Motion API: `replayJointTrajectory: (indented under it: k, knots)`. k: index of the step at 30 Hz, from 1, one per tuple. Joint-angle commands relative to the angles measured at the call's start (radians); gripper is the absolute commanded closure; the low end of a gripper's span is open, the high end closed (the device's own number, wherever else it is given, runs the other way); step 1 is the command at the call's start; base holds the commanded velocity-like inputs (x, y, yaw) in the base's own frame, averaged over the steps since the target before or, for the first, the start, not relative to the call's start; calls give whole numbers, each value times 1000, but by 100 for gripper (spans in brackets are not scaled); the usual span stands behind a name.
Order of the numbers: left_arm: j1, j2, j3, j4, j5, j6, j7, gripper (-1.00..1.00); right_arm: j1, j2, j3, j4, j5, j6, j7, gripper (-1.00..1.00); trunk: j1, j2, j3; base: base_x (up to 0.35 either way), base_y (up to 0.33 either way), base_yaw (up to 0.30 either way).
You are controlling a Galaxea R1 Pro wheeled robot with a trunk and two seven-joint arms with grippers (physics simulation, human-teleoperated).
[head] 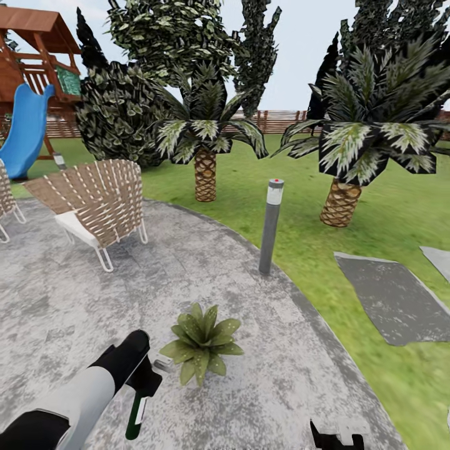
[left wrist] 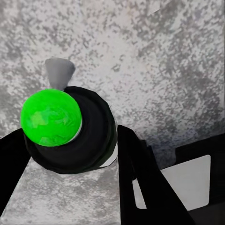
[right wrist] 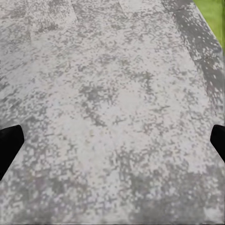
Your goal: Pick up the pesticide atomizer in the garden and spray insectifuge to fully cover both potted plants in the garden.
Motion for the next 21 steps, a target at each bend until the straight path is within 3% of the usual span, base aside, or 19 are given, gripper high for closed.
replayJointTrajectory:
  k: [1, 7, 11, 21]
  knots:
    - [0, 0, -4, -2, -10, 0, -11, 100, -1, 1, -9, 1, 4, -4, 8, -100, 0, 0, -1, -73, 333, -289]
    - [10, -6, -5, 9, -9, 0, -12, 100, -1, 1, -9, 2, 4, -4, 8, -100, 0, 0, -1, -30, 216, -183]
    - [12, -8, -6, 1, -9, 0, -12, 100, -1, 1, -9, 1, 4, -4, 8, -100, 0, 0, -1, -1, 14, -29]
    - [9, -28, -7, -16, -7, -1, -20, 100, -1, 1, -9, 0, 4, -4, 8, -100, 0, 0, -1, -31, 0, -248]
